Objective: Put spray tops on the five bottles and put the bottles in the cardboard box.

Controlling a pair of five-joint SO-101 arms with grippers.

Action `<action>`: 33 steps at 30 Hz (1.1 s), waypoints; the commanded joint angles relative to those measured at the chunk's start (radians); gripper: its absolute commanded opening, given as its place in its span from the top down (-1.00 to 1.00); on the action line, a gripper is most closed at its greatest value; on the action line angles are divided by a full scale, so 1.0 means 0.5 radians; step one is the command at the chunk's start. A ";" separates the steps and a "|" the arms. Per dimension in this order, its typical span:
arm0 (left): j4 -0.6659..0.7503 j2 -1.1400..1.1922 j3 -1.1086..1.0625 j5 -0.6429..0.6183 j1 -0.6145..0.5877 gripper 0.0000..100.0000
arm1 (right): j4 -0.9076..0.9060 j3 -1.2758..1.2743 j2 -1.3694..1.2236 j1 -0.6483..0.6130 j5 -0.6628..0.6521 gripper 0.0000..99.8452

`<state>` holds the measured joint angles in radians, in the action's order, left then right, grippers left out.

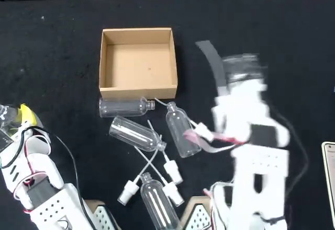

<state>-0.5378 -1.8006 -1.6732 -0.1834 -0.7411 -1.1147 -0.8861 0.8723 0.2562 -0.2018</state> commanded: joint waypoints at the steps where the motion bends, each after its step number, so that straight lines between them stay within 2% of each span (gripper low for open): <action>1: 0.034 -0.043 -0.032 -0.018 -0.008 0.91 | 0.347 -0.041 -0.238 0.457 0.153 0.97; 7: 0.034 -0.043 -0.032 -0.018 -0.008 0.91 | 0.789 -0.127 -0.701 0.776 0.497 0.95; 9: 0.034 -0.043 -0.032 -0.018 -0.008 0.91 | 0.847 -0.112 -0.836 0.801 0.595 0.84; 14: 0.034 -0.043 -0.032 -0.018 -0.008 0.91 | 0.715 0.057 -1.106 0.727 0.620 0.43; 17: 0.034 -0.043 -0.032 -0.015 -0.008 0.91 | 0.555 0.216 -1.177 0.718 0.565 0.36; 19: 0.034 -0.043 -0.032 -0.015 -0.008 0.91 | 0.442 0.348 -1.174 0.730 0.338 0.40; 21: 0.034 -0.043 -0.032 -0.015 -0.011 0.91 | 0.353 0.483 -1.183 0.730 -0.040 0.47; 24: 0.034 -0.043 -0.032 -0.015 -0.011 0.91 | 0.249 0.603 -1.192 0.730 -0.816 0.55; 28: 0.034 -0.043 -0.032 -0.015 -0.017 0.91 | 0.052 0.612 -1.195 0.789 -1.866 0.55; 33: 0.034 -0.043 -0.032 -0.015 -0.017 0.91 | 0.055 0.578 -1.211 0.957 -2.796 0.50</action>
<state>-0.5378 -1.8006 -1.6732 -0.1834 -0.7411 -1.0917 -0.6421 0.2739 0.6736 -1.2866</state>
